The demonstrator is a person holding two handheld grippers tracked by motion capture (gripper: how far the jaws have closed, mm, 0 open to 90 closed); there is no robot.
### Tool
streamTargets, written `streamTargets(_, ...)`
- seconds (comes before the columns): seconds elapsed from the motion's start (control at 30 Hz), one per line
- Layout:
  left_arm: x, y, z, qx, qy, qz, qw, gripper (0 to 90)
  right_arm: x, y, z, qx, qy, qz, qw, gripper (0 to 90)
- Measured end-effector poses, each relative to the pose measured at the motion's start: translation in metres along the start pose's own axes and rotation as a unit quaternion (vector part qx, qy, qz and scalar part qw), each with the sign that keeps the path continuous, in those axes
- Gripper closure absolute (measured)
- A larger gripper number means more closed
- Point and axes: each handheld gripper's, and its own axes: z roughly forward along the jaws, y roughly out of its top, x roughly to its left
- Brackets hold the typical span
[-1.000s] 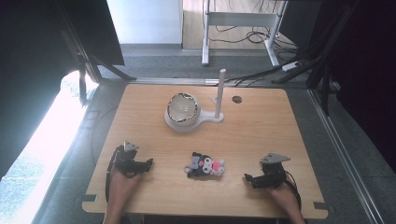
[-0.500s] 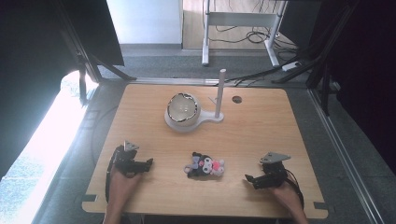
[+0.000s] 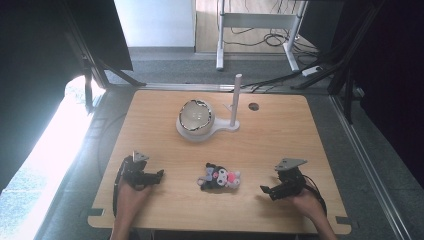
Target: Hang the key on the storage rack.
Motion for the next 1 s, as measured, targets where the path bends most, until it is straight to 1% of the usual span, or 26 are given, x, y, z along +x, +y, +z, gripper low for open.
streamTargets(0.07,0.000,0.000,0.000,0.000,0.000,0.000,1.0000,2.7,0.000,0.004,0.001,0.004,0.005,-0.003,1.0000,2.6)
streamTargets(0.1,0.000,0.000,0.000,0.000,0.000,0.000,1.0000,2.7,0.001,0.007,0.002,0.009,0.009,-0.009,0.9999,2.7)
streamTargets(0.17,0.000,0.000,0.000,0.000,0.000,0.000,1.0000,2.7,0.001,0.009,0.002,0.012,0.011,-0.010,0.9998,2.7)
streamTargets(0.27,0.000,0.000,0.000,0.000,0.000,0.000,1.0000,2.7,0.002,0.016,0.005,0.023,0.022,-0.017,0.9993,2.7)
streamTargets(0.33,0.000,0.000,0.000,0.000,0.000,0.000,1.0000,2.7,0.002,0.018,0.006,0.025,0.025,-0.017,0.9992,2.6)
streamTargets(0.4,0.000,0.000,0.000,0.000,0.000,0.000,1.0000,2.7,0.003,0.024,0.008,0.032,0.035,-0.023,0.9986,2.7)
streamTargets(0.57,0.000,0.000,0.000,0.000,0.000,0.000,1.0000,2.7,0.007,0.034,0.010,0.044,0.050,-0.037,0.9971,2.8)
streamTargets(0.6,0.000,0.000,0.000,0.000,0.000,0.000,1.0000,2.7,0.007,0.034,0.010,0.044,0.050,-0.037,0.9971,2.8)
streamTargets(0.67,0.000,0.000,0.000,0.000,0.000,0.000,1.0000,2.7,0.009,0.038,0.012,0.050,0.054,-0.048,0.9962,2.8)
streamTargets(0.7,0.000,0.000,0.000,0.000,0.000,0.000,1.0000,2.7,0.011,0.044,0.013,0.055,0.059,-0.057,0.9951,2.9)
streamTargets(0.77,0.000,0.000,0.000,0.000,0.000,0.000,1.0000,2.7,0.012,0.046,0.014,0.057,0.061,-0.061,0.9947,2.9)
streamTargets(0.8,0.000,0.000,0.000,0.001,0.000,0.001,1.0000,2.7,0.014,0.050,0.015,0.063,0.065,-0.070,0.9935,2.9)
streamTargets(0.87,0.000,0.000,0.000,0.001,0.000,0.001,1.0000,2.7,0.016,0.053,0.016,0.066,0.066,-0.073,0.9930,2.9)
streamTargets(0.93,0.000,0.000,0.000,0.001,0.000,0.001,1.0000,2.7,0.019,0.059,0.020,0.078,0.073,-0.083,0.9908,2.8)
streamTargets(0.97,0.000,0.000,0.000,0.001,0.000,0.001,1.0000,2.7,0.019,0.059,0.020,0.078,0.073,-0.083,0.9908,2.8)
streamTargets(1.0,0.000,0.000,0.000,0.001,0.000,0.001,1.0000,2.7,0.022,0.063,0.022,0.085,0.080,-0.090,0.9891,1.9)
